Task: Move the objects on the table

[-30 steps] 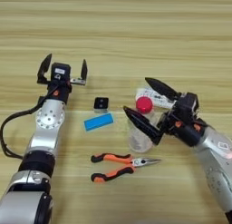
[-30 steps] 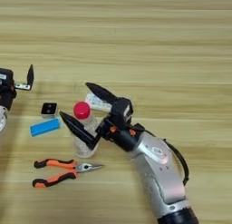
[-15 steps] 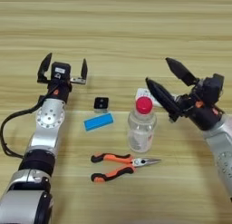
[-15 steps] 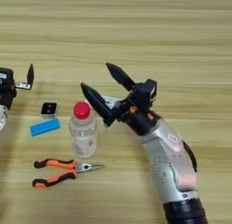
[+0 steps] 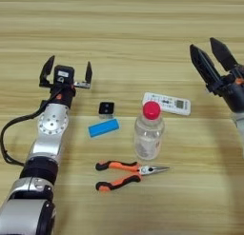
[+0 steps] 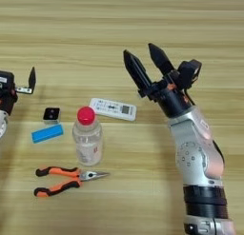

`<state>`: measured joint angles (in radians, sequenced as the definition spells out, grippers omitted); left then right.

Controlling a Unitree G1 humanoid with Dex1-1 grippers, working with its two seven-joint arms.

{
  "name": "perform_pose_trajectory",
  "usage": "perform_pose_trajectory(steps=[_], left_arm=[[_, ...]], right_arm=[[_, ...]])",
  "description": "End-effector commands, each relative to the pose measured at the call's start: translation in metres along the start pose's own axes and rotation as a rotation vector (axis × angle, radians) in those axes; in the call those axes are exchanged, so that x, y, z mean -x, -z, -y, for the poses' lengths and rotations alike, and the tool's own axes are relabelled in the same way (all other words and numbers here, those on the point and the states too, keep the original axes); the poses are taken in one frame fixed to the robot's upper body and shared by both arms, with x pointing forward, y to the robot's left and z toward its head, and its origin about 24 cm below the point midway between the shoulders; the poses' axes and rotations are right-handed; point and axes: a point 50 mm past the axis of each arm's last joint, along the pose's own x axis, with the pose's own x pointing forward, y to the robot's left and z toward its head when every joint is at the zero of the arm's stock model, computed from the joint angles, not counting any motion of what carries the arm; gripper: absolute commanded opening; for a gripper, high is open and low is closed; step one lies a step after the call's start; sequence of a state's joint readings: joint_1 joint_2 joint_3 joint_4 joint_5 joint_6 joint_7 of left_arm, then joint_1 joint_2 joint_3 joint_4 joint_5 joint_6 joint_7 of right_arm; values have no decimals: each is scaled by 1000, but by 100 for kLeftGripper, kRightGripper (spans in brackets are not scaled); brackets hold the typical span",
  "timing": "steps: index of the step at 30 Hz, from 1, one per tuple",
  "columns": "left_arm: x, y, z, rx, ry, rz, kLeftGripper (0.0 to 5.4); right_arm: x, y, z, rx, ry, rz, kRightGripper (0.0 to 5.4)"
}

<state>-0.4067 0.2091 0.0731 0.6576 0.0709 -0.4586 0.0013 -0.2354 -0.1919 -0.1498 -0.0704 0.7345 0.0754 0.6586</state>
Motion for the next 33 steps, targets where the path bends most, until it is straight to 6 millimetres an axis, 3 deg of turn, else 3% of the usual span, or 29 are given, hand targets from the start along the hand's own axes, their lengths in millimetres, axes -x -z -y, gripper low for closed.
perform_pose_trajectory(steps=[1, 7, 19, 33], left_arm=[[-4, -3, 1, -1, -1, 16, 540], [-5, -3, 3, 1, 1, 15, 540], [-6, -2, 6, 4, 3, 14, 540], [-5, -2, 5, 2, 1, 16, 540]], right_arm=[[-3, 0, 12, 134, -13, -86, 534], [-2, 24, 30, 320, -83, -332, 534], [20, 64, 54, 271, -239, -692, 534], [21, 83, 65, 285, -302, -867, 534]])
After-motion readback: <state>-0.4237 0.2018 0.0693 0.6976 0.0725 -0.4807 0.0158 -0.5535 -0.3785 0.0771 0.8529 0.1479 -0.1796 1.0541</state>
